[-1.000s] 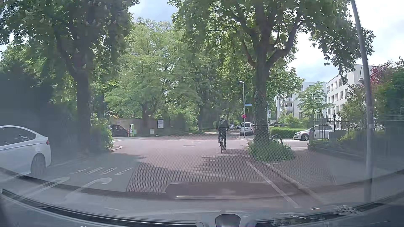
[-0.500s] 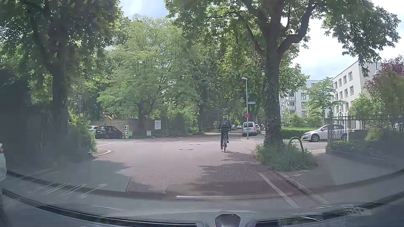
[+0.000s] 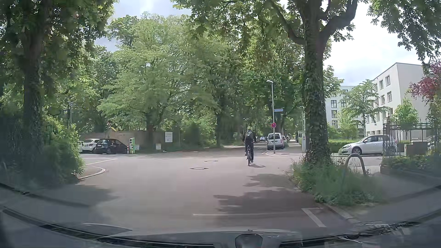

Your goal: Follow the waypoints while adhering to traffic rules and regulations

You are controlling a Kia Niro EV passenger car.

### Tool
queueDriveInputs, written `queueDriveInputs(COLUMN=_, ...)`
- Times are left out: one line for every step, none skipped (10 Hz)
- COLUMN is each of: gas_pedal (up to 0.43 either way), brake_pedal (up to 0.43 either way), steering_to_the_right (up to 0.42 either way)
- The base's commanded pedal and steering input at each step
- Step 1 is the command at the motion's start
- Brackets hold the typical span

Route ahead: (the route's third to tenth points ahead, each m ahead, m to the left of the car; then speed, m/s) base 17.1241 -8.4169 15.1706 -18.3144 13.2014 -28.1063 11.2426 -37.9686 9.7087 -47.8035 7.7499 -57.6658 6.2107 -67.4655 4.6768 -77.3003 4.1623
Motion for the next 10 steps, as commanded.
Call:
queueDriveInputs(gas_pedal=0.0, brake_pedal=0.0, steering_to_the_right=0.0)
queueDriveInputs(gas_pedal=0.0, brake_pedal=0.0, steering_to_the_right=0.0)
queueDriveInputs(gas_pedal=0.0, brake_pedal=0.0, steering_to_the_right=0.0)
queueDriveInputs(gas_pedal=0.0, brake_pedal=0.0, steering_to_the_right=0.001)
queueDriveInputs(gas_pedal=0.0, brake_pedal=0.0, steering_to_the_right=0.004)
queueDriveInputs(gas_pedal=0.0, brake_pedal=0.0, steering_to_the_right=0.005)
queueDriveInputs(gas_pedal=0.0, brake_pedal=0.012, steering_to_the_right=0.005)
queueDriveInputs(gas_pedal=0.0, brake_pedal=0.03, steering_to_the_right=0.009)
queueDriveInputs(gas_pedal=0.0, brake_pedal=0.043, steering_to_the_right=0.012)
queueDriveInputs(gas_pedal=0.0, brake_pedal=0.061, steering_to_the_right=0.016)
